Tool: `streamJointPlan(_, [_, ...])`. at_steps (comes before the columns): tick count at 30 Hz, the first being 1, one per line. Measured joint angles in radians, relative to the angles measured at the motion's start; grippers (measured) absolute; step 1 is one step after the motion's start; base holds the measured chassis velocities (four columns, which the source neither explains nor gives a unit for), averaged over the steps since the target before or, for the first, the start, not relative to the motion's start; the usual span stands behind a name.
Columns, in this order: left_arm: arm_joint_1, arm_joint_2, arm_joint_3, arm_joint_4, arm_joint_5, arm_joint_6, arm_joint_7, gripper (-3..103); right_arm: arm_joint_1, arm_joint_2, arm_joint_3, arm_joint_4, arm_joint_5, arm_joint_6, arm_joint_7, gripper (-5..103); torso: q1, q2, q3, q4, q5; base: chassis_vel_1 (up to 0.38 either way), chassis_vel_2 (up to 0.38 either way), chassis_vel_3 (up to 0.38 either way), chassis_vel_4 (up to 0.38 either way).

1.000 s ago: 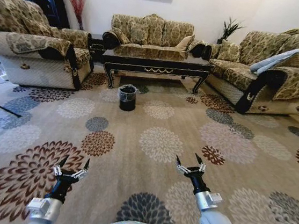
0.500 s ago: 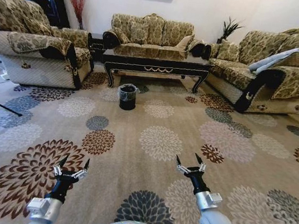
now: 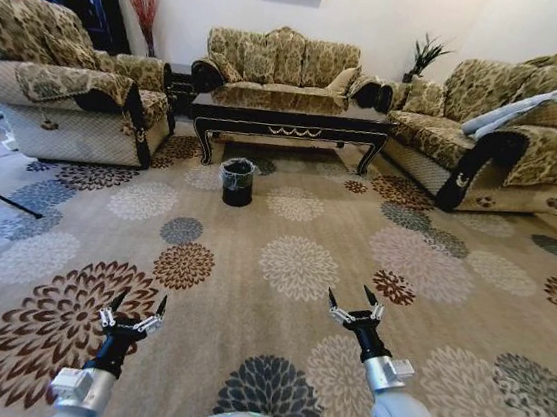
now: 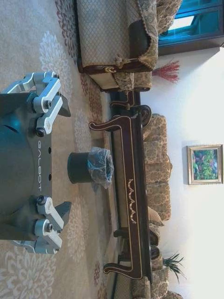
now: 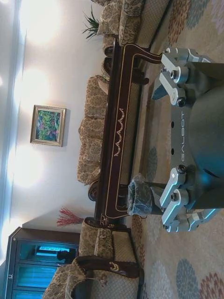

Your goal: Move to the front of the table and pick up the trash from the floor, then place it into the trash bin.

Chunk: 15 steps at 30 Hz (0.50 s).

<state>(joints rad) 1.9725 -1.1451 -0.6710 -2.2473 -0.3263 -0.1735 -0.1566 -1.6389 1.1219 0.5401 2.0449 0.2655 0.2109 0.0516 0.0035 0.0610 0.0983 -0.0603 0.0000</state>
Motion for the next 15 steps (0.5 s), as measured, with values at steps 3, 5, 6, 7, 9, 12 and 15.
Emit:
streamJointPlan(3, [0.0, 0.0, 0.0, 0.0, 0.0, 0.0, 0.0, 100, 0.0, 0.0, 0.0, 0.0, 0.0, 0.0, 0.0, 100, 0.003, 0.017, 0.014, 0.0, 0.0, 0.0, 0.0, 0.0, 0.0])
streamJointPlan(5, [0.0, 0.0, 0.0, 0.0, 0.0, 0.0, 0.0, 100, 0.0, 0.0, 0.0, 0.0, 0.0, 0.0, 0.0, 100, 0.003, 0.019, 0.016, 0.0, 0.0, 0.0, 0.0, 0.0, 0.0])
streamJointPlan(6, [0.0, 0.0, 0.0, 0.0, 0.0, 0.0, 0.0, 100, 0.0, 0.0, 0.0, 0.0, 0.0, 0.0, 0.0, 100, 0.004, 0.027, 0.023, 0.0, 0.0, 0.0, 0.0, 0.0, 0.0])
streamJointPlan(7, [0.0, 0.0, 0.0, 0.0, 0.0, 0.0, 0.0, 100, 0.0, 0.0, 0.0, 0.0, 0.0, 0.0, 0.0, 100, 0.005, 0.033, 0.028, 0.0, 0.0, 0.0, 0.0, 0.0, 0.0])
streamJointPlan(9, [0.0, 0.0, 0.0, 0.0, 0.0, 0.0, 0.0, 100, 0.0, 0.0, 0.0, 0.0, 0.0, 0.0, 0.0, 100, 0.006, 0.038, 0.032, 0.0, 0.0, 0.0, 0.0, 0.0, 0.0])
streamJointPlan(12, [0.0, 0.0, 0.0, 0.0, 0.0, 0.0, 0.0, 100, 0.0, 0.0, 0.0, 0.0, 0.0, 0.0, 0.0, 100, 0.008, 0.054, 0.046, 0.0, 0.0, 0.0, 0.0, 0.0, 0.0])
streamJointPlan(15, [0.0, 0.0, 0.0, 0.0, 0.0, 0.0, 0.0, 100, 0.0, 0.0, 0.0, 0.0, 0.0, 0.0, 0.0, 100, 0.011, 0.064, 0.053, 0.0001, 0.0, 0.0, 0.0, 0.0, 0.0])
